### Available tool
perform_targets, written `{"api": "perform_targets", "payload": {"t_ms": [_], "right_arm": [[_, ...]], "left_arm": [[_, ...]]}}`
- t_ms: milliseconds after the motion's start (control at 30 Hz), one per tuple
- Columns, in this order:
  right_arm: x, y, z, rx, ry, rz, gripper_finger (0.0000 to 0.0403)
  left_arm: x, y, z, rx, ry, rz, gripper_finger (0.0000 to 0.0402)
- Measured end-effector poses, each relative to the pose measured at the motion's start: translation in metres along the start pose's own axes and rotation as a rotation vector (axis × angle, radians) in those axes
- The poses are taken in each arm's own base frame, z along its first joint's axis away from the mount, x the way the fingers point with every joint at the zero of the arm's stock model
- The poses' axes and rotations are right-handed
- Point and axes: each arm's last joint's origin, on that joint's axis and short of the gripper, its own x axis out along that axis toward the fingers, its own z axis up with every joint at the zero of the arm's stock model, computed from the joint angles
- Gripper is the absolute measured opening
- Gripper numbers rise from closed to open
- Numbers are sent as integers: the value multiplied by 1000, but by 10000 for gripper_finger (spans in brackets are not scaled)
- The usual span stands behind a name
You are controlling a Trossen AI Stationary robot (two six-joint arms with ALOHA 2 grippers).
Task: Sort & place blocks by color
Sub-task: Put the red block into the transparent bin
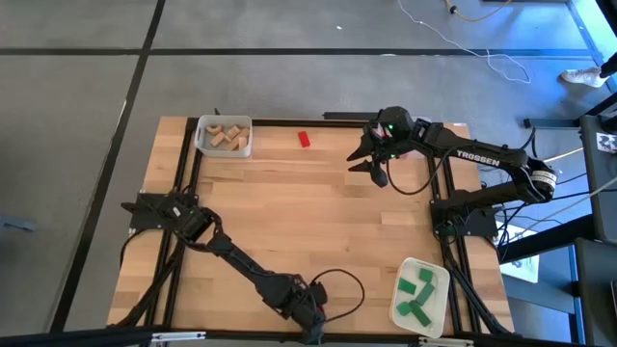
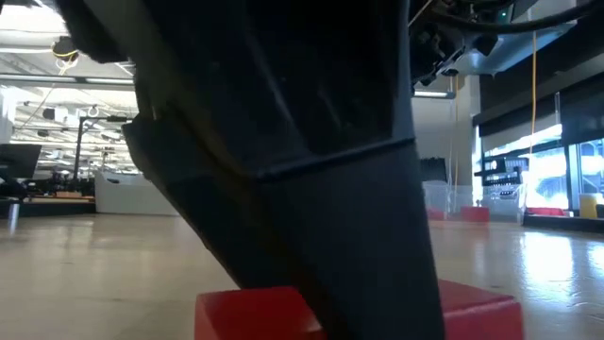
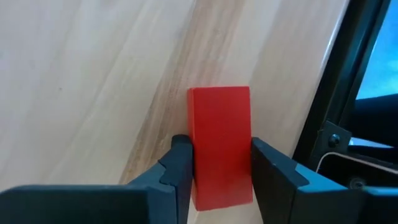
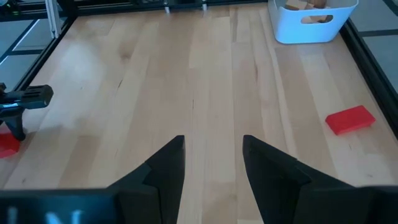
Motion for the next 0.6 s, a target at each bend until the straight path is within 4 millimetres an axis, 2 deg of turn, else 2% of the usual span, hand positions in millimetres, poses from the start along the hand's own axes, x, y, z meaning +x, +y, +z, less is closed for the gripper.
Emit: {"api": "perform_targets", "payload": {"t_ms": [133,267,600], "right_arm": [[0,0,0,-1,0,0,163],[0,0,0,1,1,1,163],[0,0,-1,8,13,4,163]], "left_arm": [[0,7,12,-77,26,-10,120],[1,13,21,-82,60,-25,120],[-15,29,38,-104,50,45,119]]}}
